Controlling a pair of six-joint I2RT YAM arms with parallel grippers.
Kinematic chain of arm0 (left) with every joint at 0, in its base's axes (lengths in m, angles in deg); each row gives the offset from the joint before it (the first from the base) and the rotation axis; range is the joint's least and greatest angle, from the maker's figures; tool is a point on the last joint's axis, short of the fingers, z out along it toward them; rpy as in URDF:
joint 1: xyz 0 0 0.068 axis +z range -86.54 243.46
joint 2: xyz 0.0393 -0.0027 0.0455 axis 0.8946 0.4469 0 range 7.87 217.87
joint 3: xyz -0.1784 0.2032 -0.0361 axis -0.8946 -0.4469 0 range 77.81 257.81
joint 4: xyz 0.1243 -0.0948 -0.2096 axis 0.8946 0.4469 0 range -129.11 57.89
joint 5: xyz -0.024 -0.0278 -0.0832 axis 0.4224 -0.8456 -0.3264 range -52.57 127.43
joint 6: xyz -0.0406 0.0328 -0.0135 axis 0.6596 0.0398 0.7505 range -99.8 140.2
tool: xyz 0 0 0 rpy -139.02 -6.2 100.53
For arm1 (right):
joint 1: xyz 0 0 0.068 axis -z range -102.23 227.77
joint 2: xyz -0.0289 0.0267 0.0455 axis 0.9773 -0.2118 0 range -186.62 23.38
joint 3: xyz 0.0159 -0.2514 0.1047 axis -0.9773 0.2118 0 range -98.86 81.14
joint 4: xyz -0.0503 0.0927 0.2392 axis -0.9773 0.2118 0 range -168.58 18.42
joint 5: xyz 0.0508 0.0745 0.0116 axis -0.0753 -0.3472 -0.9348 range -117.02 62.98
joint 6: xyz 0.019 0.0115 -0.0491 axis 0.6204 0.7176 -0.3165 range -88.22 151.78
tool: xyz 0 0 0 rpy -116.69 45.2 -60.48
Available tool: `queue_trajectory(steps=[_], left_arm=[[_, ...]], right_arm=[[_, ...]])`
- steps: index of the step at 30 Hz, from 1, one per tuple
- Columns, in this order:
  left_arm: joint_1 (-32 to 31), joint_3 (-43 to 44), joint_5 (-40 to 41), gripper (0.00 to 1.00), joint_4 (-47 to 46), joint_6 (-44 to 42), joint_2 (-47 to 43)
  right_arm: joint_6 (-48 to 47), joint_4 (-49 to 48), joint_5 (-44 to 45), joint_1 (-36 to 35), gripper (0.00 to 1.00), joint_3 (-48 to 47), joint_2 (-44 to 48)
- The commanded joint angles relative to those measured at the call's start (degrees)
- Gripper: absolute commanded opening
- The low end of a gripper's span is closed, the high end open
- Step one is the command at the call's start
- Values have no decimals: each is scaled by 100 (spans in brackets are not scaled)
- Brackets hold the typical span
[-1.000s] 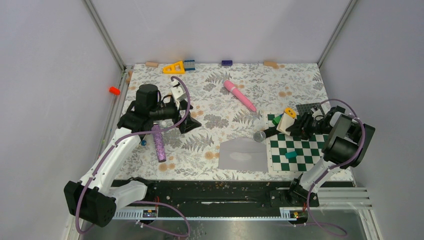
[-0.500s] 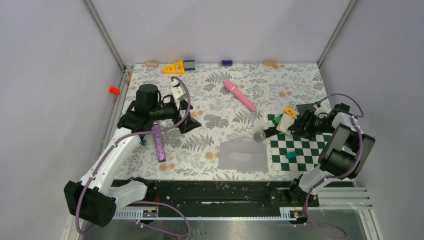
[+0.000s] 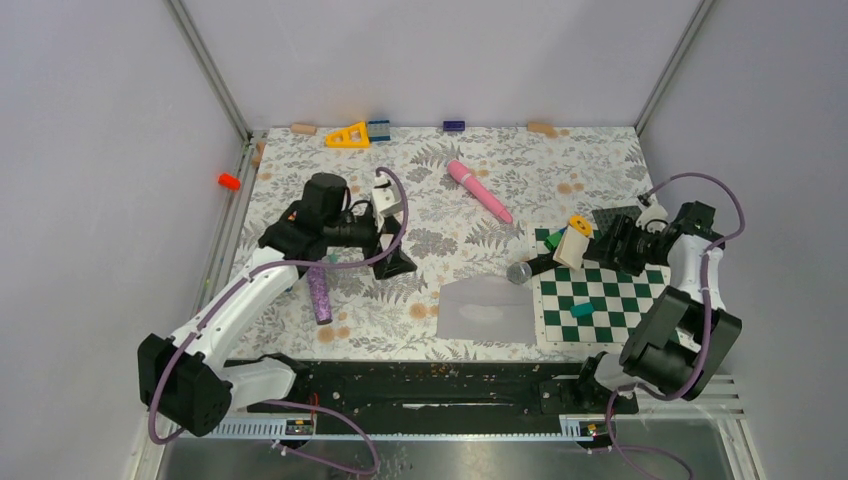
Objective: Place the letter into the envelope and seal it
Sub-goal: Place the letter at the center of the board.
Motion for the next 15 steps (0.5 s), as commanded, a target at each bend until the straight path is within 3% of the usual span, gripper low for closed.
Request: queue_trajectory(steps=[1, 7, 10, 15], left_arm=[[-173, 41, 217, 99, -91, -198, 33], [-607, 39, 661, 99, -55, -397, 385], [-893, 69, 952, 99, -34, -478, 650], [-1378, 112, 1535, 99, -126, -502, 981]], right_arm=[[-270, 348, -107, 19, 66, -138, -337], [-1103, 977, -1221, 11, 65, -507, -284], [-2054, 1649, -1699, -34, 66, -723, -123], [-2833, 1907, -1831, -235, 66, -607, 530]])
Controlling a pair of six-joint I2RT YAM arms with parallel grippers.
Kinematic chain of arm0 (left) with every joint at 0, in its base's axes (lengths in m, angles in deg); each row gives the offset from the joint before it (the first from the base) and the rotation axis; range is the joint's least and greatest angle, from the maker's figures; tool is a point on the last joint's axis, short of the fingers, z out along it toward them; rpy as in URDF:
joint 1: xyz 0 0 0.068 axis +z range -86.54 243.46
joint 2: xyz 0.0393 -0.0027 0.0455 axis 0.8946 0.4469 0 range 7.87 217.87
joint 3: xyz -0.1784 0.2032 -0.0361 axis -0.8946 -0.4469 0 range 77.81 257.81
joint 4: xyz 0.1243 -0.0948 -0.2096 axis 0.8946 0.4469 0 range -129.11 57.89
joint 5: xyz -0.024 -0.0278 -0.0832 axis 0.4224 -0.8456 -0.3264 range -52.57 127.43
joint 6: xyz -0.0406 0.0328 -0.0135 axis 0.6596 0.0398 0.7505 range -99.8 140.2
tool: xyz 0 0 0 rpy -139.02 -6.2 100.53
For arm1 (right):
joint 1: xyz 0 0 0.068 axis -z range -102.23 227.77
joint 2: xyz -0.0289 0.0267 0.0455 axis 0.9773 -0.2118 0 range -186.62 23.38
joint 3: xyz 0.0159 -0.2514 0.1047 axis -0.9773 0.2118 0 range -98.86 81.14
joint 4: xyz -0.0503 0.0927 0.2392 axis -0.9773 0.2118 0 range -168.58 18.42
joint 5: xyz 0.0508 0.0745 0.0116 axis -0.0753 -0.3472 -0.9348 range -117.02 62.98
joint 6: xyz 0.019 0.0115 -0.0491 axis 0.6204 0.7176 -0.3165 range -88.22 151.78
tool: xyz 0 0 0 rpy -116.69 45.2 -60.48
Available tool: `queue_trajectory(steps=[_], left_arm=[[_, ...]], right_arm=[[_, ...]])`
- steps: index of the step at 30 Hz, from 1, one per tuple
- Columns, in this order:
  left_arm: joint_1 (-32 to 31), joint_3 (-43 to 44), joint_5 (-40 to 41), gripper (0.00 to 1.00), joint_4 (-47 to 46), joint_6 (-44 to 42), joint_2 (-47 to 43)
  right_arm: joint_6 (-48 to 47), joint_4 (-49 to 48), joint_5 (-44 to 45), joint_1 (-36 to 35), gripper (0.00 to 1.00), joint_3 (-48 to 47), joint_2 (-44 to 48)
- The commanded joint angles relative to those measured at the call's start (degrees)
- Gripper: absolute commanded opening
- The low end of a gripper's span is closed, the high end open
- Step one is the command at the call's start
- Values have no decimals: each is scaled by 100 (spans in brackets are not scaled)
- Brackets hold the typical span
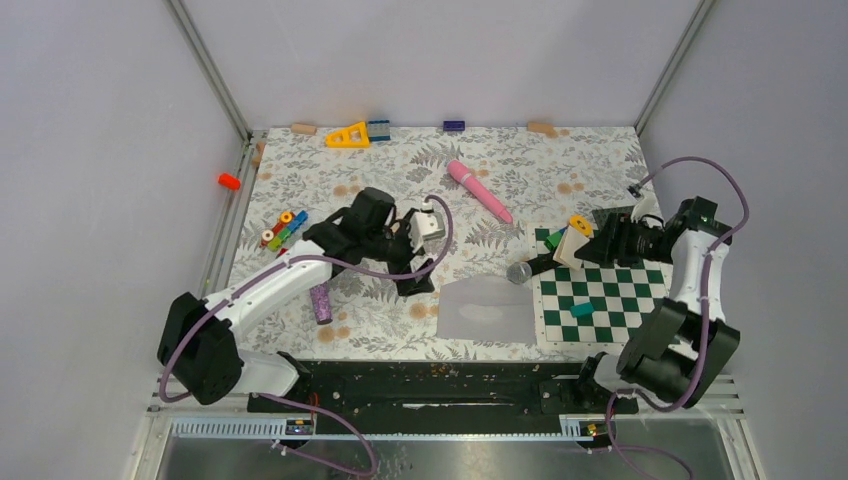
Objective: Place the letter into the envelope and seal it
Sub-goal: Place the letter at the center of the board.
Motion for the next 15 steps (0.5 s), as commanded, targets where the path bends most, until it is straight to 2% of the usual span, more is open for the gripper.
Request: queue_trajectory(steps=[1, 5, 8, 15], left_arm=[[-401, 107, 756, 99, -296, -81, 178], [-762, 128, 1558, 99, -541, 65, 446], [-979, 137, 1775, 99, -622, 126, 602], [-1499, 14, 2745, 99, -991, 126, 939]], right_arm=[[-1153, 610, -544, -221, 67, -19, 749], [-1330, 444, -659, -482, 68, 256, 1321], [-1171, 241, -815, -590, 68, 365, 1671], [-289, -645, -974, -611, 68, 494, 2202]])
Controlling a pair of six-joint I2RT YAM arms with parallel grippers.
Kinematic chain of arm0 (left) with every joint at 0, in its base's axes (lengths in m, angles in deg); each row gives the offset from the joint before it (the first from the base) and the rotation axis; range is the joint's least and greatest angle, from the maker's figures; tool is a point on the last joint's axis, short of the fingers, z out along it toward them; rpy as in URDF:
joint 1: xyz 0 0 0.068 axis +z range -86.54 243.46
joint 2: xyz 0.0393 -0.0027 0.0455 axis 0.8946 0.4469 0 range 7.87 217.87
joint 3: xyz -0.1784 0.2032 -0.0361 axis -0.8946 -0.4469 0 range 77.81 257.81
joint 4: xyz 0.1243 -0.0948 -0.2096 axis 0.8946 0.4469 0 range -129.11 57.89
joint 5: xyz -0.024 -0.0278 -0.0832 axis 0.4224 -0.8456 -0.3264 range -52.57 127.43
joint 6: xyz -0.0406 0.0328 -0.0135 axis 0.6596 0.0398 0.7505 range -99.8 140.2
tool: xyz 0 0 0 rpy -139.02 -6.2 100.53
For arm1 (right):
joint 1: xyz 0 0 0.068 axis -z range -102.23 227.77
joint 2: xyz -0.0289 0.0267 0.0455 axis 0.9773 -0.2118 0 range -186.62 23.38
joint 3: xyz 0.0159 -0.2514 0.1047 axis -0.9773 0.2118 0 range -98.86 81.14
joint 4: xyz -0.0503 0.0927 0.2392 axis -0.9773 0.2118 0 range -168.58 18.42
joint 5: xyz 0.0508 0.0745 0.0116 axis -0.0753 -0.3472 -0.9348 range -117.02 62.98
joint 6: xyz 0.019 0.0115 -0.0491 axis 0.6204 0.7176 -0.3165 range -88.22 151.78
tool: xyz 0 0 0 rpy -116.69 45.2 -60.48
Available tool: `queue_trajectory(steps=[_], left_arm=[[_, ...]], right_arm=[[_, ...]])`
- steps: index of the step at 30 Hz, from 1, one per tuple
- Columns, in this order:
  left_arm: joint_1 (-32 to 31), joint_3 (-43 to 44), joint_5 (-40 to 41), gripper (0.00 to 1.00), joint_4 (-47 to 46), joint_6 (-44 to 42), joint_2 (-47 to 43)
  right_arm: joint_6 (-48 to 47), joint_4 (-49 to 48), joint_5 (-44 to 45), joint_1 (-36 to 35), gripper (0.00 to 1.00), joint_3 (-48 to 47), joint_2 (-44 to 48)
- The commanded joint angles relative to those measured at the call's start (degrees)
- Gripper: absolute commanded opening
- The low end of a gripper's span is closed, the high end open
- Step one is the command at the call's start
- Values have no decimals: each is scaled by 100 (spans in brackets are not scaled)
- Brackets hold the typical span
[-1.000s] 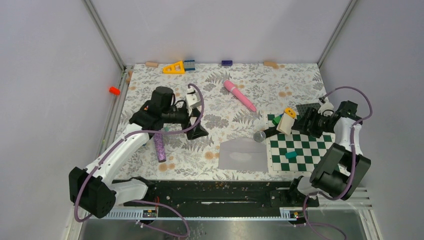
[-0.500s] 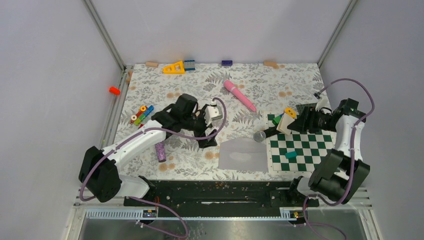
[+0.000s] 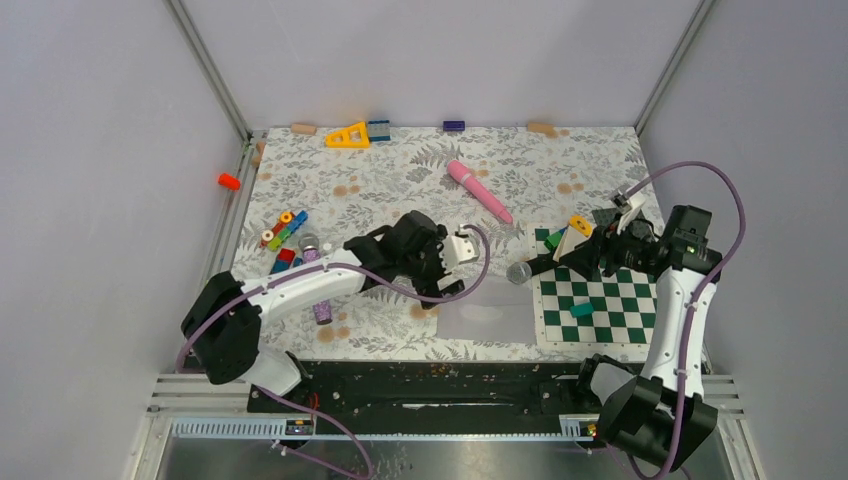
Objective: Place the letter into the envelope and seal it
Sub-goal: Place the letter at the center of the board.
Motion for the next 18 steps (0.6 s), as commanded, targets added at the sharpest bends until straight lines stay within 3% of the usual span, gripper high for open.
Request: queue_trajectory(steps=[1, 9, 18], left_arm=[[-278, -6, 960, 99, -560, 47, 224], [-755, -322, 1898, 99, -965, -189, 525], [-1076, -632, 2047, 99, -1108, -398, 438]], right_arm=[[727, -813, -320, -30, 68, 99, 327], [2234, -2355, -484, -30, 68, 527, 723], [2341, -2605, -366, -30, 68, 689, 766]])
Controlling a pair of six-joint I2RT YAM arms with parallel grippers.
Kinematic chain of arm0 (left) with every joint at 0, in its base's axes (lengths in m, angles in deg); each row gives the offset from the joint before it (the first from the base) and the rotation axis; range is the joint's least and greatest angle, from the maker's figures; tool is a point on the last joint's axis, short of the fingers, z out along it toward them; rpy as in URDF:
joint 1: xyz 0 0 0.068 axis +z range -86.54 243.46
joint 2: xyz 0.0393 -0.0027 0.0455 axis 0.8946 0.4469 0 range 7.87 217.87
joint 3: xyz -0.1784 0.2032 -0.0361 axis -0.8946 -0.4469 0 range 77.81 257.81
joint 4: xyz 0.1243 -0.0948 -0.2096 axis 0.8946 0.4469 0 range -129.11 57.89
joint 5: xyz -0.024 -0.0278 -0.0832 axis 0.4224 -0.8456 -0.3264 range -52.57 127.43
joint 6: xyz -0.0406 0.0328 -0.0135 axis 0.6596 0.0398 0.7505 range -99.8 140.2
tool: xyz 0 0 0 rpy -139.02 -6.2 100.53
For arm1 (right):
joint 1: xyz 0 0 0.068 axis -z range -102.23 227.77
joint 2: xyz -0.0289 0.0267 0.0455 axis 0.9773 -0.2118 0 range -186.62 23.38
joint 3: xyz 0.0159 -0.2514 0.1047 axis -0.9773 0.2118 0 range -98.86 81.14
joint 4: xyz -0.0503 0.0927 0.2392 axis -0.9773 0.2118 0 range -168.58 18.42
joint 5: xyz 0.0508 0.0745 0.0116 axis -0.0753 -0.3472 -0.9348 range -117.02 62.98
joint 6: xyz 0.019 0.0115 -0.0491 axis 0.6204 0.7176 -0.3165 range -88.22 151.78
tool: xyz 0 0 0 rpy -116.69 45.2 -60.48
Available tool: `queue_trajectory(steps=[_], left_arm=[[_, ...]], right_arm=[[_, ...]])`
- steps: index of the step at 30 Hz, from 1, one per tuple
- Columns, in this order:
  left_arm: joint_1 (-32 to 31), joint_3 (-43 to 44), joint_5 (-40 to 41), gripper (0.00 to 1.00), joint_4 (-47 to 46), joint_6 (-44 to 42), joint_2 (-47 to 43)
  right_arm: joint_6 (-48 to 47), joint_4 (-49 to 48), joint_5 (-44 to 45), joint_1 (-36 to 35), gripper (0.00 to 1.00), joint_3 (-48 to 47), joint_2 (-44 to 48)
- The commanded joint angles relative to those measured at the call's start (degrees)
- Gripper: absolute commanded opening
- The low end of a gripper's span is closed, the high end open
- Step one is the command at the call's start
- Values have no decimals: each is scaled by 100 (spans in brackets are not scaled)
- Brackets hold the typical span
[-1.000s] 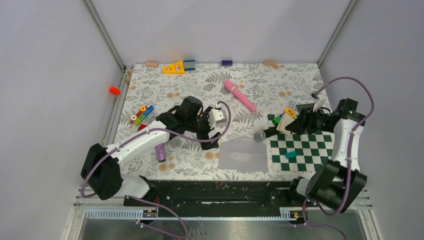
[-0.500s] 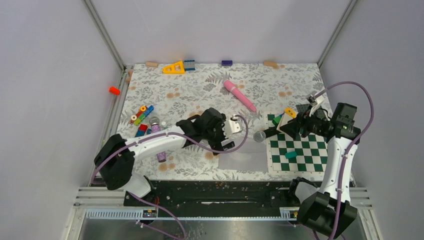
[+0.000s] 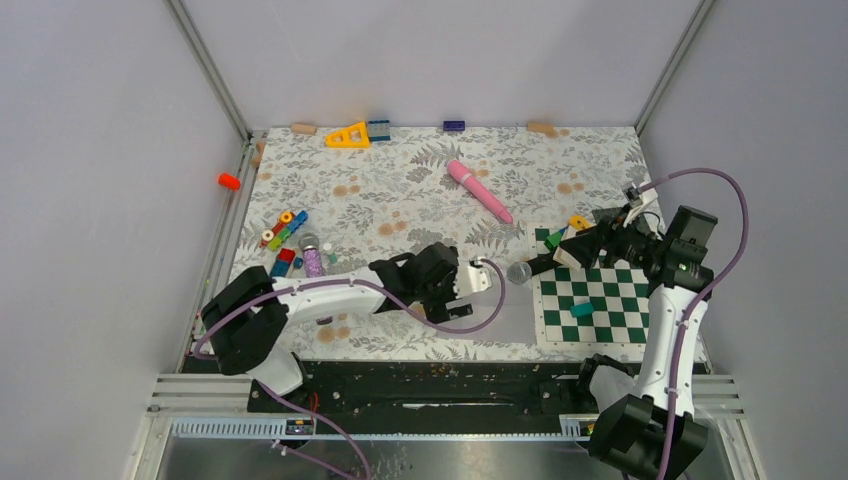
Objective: Place the letter into the envelope and seal it
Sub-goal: Place the letter at the center of the board, then move the envelope to the center of the board.
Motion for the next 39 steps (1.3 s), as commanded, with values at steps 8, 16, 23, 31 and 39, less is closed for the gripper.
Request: queue_trajectory(steps=[8, 16, 23, 31, 39], left_arm=[[-655, -491, 676, 99, -630, -611, -131], [-901, -560, 724, 99, -631, -844, -4], [-1076, -462, 926, 99, -577, -1003, 308], [-1089, -434, 1443, 99, -340, -1421, 617], [-892, -761, 1421, 99, 45, -1764, 178]], right_arm=[[-325, -72, -45, -30, 70, 135, 393], [-1934, 1071, 316, -30, 74, 133, 728], [-2210, 1310, 353, -30, 74, 142, 753], [-2638, 1643, 337, -30, 74, 144, 811], [-3080, 2048, 324, -30, 74, 91, 823]])
